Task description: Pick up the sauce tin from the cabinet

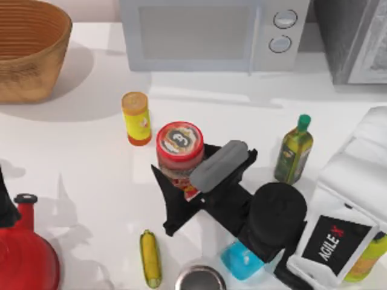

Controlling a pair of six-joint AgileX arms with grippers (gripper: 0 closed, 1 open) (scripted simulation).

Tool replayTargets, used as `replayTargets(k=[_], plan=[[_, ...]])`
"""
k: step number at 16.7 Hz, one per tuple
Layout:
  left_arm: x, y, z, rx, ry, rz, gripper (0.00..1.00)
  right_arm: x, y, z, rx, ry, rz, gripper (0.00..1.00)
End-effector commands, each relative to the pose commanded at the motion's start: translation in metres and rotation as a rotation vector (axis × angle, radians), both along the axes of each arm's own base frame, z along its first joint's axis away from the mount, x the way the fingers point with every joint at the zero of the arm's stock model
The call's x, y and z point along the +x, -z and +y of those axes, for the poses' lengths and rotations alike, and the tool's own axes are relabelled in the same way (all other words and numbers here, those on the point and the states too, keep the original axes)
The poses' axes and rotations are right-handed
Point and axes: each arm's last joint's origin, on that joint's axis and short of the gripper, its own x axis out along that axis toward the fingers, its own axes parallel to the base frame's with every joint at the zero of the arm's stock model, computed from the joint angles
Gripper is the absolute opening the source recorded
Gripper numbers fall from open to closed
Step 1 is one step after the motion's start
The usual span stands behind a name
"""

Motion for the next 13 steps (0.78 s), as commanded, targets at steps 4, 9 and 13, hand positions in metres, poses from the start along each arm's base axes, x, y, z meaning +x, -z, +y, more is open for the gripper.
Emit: replayTargets(k=[4,9,13], plan=[[0.0000,0.0000,0.0000,0.000,0.000,0.000,1.00,0.0000,0.0000,0.0000,0.000,0.000,0.000,0.75],[0.0000,0.0000,0.0000,0.000,0.000,0.000,1.00,0.0000,0.0000,0.0000,0.000,0.000,0.000,1.00],[0.0000,0.0000,0.0000,0.000,0.000,0.000,1.00,0.0000,0.0000,0.0000,0.000,0.000,0.000,1.00]])
